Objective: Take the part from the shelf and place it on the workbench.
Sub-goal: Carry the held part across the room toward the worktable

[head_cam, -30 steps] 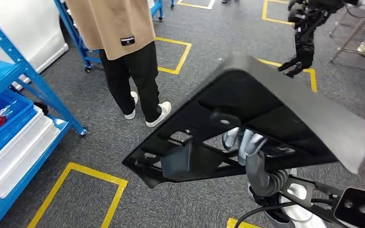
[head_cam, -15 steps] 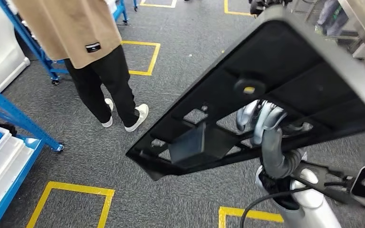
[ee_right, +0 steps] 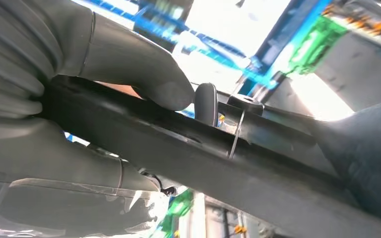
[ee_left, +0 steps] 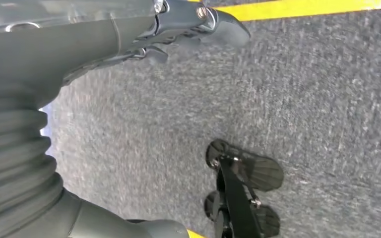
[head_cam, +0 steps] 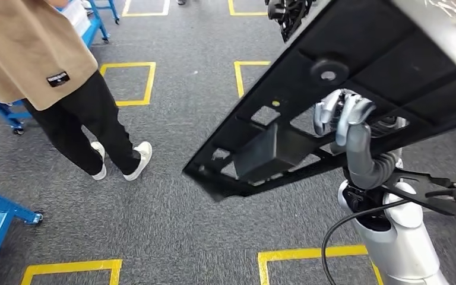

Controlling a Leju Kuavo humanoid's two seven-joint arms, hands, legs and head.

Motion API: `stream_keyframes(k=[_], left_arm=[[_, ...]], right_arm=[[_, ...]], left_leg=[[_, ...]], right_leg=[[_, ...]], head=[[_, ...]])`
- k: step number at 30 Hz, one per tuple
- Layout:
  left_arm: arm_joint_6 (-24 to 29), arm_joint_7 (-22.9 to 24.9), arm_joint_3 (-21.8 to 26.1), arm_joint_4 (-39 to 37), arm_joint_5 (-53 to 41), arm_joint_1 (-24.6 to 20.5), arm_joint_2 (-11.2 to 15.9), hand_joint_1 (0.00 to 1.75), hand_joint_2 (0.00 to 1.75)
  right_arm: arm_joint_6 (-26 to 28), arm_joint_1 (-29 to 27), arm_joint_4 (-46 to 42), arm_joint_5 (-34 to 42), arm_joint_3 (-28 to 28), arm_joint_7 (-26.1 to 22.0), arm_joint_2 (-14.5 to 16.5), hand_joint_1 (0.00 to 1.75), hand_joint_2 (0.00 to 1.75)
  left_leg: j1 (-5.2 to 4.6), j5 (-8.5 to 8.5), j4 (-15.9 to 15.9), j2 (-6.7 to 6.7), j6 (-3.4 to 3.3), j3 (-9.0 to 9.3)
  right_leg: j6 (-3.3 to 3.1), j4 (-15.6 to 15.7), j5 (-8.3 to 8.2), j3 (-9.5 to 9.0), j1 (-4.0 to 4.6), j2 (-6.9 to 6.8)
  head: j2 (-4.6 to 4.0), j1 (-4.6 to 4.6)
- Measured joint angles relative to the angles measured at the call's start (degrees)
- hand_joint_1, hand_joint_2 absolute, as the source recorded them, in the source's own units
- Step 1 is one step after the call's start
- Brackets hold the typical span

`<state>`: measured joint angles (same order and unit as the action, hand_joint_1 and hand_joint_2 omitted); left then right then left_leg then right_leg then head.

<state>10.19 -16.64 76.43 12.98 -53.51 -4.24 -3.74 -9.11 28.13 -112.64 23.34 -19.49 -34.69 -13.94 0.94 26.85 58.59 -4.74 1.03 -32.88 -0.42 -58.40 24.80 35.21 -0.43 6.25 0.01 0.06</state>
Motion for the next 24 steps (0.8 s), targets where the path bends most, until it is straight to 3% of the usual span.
stream_keyframes(k=[2, 3, 5, 7, 9, 10, 11, 12, 14, 16, 18, 20, 22, 24], left_arm=[[0.04, 0.26, 0.01, 0.0, -0.16, 0.11, -0.26, 0.0, 1.75], [0.1, 0.35, 0.01, 0.0, -0.23, 0.11, -0.41, 0.0, 1.75], [0.33, 0.38, 0.01, 0.0, -0.21, 0.1, -0.65, 0.0, 1.75], [0.57, 0.28, 0.01, 0.0, -0.11, 0.22, -0.7, 0.0, 1.75], [0.62, 0.04, 0.01, 0.0, -0.17, 0.31, -0.72, 0.0, 1.75], [0.54, -0.11, 0.01, 0.0, -0.27, 0.27, -0.72, 0.0, 1.75], [0.37, -0.29, 0.0, 0.0, -0.38, 0.2, -0.72, 0.0, 1.75], [0.17, -0.43, -0.01, 0.0, -0.48, 0.1, -0.72, 0.0, 1.75], [-0.23, -0.63, -0.02, 0.0, -0.55, -0.09, -0.69, 0.0, 1.75], [-0.44, -0.72, -0.02, 0.0, -0.55, -0.25, -0.62, 0.0, 1.75], [-0.55, -0.76, -0.03, 0.0, -0.56, -0.43, -0.52, 0.0, 1.75], [-0.68, -0.78, -0.06, 0.0, -0.62, -0.68, -0.34, 0.0, 1.75], [-0.86, -0.81, -0.09, 0.0, -0.71, -0.72, -0.2, 0.0, 1.75], [-0.99, -0.86, -0.1, 0.0, -0.8, -0.46, -0.2, 0.0, 1.75]], right_arm=[[0.28, -0.47, 0.58, -1.25, 0.59, -0.34, 0.0, 1.75, 1.75], [0.43, -0.74, 0.78, -1.68, 0.92, -0.61, -0.01, 1.75, 1.75], [0.62, -1.02, 1.14, -2.19, 1.4, -1.17, 0.01, 1.75, 1.75], [0.71, -1.23, 1.52, -2.38, 1.62, -1.61, 0.02, 1.75, 1.75], [0.88, -1.59, 1.85, -2.47, 1.77, -1.8, 0.02, 1.75, 1.75], [1.07, -1.77, 1.94, -2.55, 1.86, -1.84, 0.02, 1.75, 1.75], [1.39, -1.88, 1.98, -2.71, 1.94, -1.8, 0.02, 1.75, 1.75], [1.81, -1.93, 1.97, -2.96, 2.03, -1.74, 0.02, 1.75, 1.75], [3.04, -1.93, 1.89, -3.82, 2.17, -1.62, 0.04, 1.75, 1.75], [4.84, -1.87, 1.78, -5.15, 2.24, -1.55, 0.16, 1.75, 1.75], [6.47, -1.83, 1.52, -6.42, 2.36, -1.49, 0.27, 1.75, 1.75], [7.21, -1.72, 1.06, -7.09, 2.55, -1.47, 0.41, 1.75, 1.75], [7.5, -1.82, 0.78, -7.45, 2.66, -1.56, 0.56, 1.75, 1.75], [7.75, -2.61, 0.7, -7.84, 2.68, -1.91, 0.58, 1.75, 1.75]], left_leg=[[-0.13, -0.03, -0.45, 0.67, -0.59, 0.24], [-0.12, -0.23, -0.8, 1.37, -1.0, 0.39], [-0.02, -0.62, -1.52, 2.87, -1.75, 0.71], [-0.29, -0.61, -1.66, 4.42, -2.17, 0.79], [-0.5, -0.45, -1.61, 6.03, -2.29, 0.78], [-0.54, -0.35, -1.59, 6.77, -2.27, 0.81], [-0.57, -0.24, -1.57, 7.46, -2.17, 0.91], [-0.59, -0.09, -1.55, 8.09, -2.04, 1.08], [-0.76, 0.2, -1.55, 9.15, -1.62, 1.42], [-0.88, 0.41, -1.59, 10.02, -1.04, 1.69], [-0.85, 0.68, -1.65, 10.84, -0.36, 1.97], [-0.65, 2.03, 0.08, 9.14, 0.27, 1.54], [-0.38, 5.4, 6.55, 6.2, 0.66, -1.27], [-0.31, 8.07, 14.02, 5.3, 0.82, -5.09]], right_leg=[[0.86, 0.2, -0.34, 0.39, -0.26, 1.27], [1.15, 0.12, -0.28, 0.53, -0.27, 0.9], [1.51, -2.58, 1.45, 1.86, -0.05, -1.8], [1.73, -9.67, 4.97, 5.3, -0.08, -4.74], [1.96, -15.35, 6.67, 8.11, -0.29, -5.54], [2.01, -15.25, 6.04, 8.03, -0.37, -5.73], [1.99, -12.66, 4.48, 6.6, -0.41, -6.09], [1.87, -8.4, 2.59, 4.24, -0.37, -6.88], [1.33, -1.18, 0.4, 0.23, 0.09, -8.96], [0.78, 0.7, 0.33, -0.66, 0.57, -9.52], [0.31, 0.95, 0.15, -0.66, 0.51, -8.3], [-0.24, 1.43, -0.08, -1.06, 0.15, -7.21], [-0.64, 1.66, -0.17, -1.33, -0.02, -6.15], [-0.8, 1.55, -0.13, -1.31, 0.07, -4.72]], head=[[0.0, 0.0], [-0.01, 0.03], [-0.01, 0.24], [-0.01, 0.39], [-0.01, 0.39], [-0.01, 0.41], [-0.01, 0.41], [-0.01, 0.42], [-0.01, 0.36], [-0.01, 0.39], [0.0, 0.45], [0.01, 0.43], [0.0, 0.34], [-0.01, 0.26]])
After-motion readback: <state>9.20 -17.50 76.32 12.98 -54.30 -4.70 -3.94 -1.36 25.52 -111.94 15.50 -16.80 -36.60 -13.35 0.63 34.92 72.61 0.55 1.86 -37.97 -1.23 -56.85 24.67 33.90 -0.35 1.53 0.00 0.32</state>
